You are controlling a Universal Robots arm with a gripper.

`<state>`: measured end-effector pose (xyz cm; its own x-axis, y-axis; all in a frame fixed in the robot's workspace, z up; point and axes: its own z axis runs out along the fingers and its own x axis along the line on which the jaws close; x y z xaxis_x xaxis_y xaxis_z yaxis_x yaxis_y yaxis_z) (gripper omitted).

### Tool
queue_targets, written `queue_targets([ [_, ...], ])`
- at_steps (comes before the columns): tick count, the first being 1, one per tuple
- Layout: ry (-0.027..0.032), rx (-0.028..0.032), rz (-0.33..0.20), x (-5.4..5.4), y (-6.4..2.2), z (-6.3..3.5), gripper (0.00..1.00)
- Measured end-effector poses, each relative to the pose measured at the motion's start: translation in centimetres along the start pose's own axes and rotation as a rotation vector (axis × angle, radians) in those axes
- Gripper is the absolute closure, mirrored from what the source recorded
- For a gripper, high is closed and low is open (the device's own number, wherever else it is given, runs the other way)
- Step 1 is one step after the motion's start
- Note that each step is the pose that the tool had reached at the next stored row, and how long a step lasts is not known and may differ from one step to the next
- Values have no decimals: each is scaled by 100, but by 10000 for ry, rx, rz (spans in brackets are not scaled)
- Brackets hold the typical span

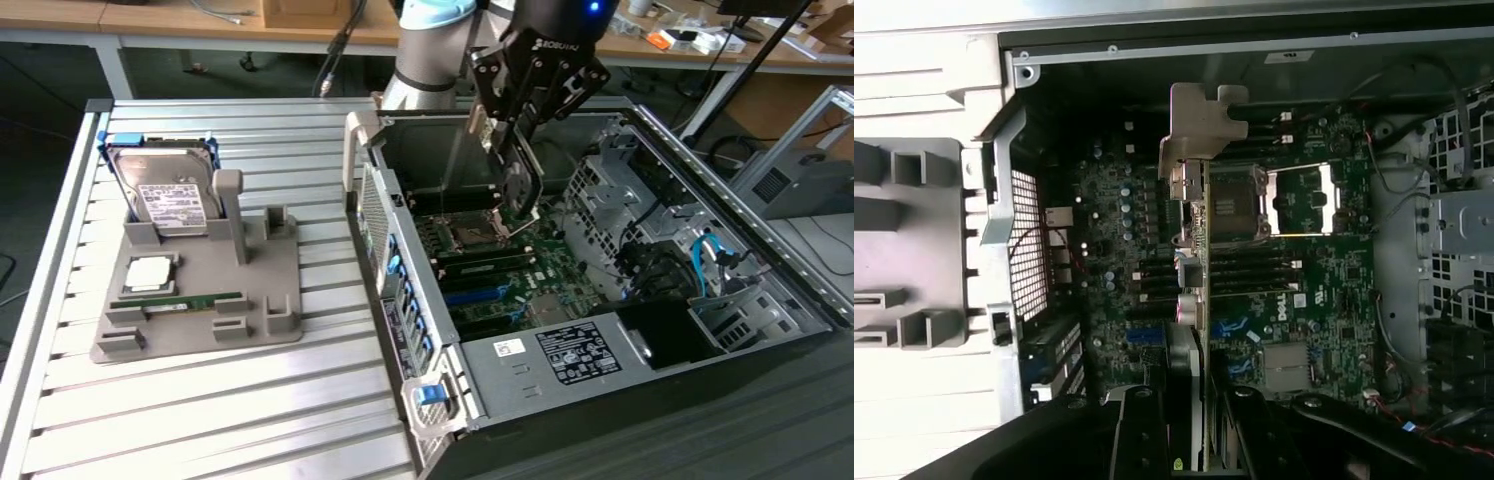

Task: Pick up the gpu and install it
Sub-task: 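Pick up the gpu and move the gpu toward the slot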

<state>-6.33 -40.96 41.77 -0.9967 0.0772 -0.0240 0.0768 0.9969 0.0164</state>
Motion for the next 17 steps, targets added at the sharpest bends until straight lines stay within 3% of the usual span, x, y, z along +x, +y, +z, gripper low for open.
queue_targets([
  [17, 3, 0, 1, -427, -5, 149, 73],
])
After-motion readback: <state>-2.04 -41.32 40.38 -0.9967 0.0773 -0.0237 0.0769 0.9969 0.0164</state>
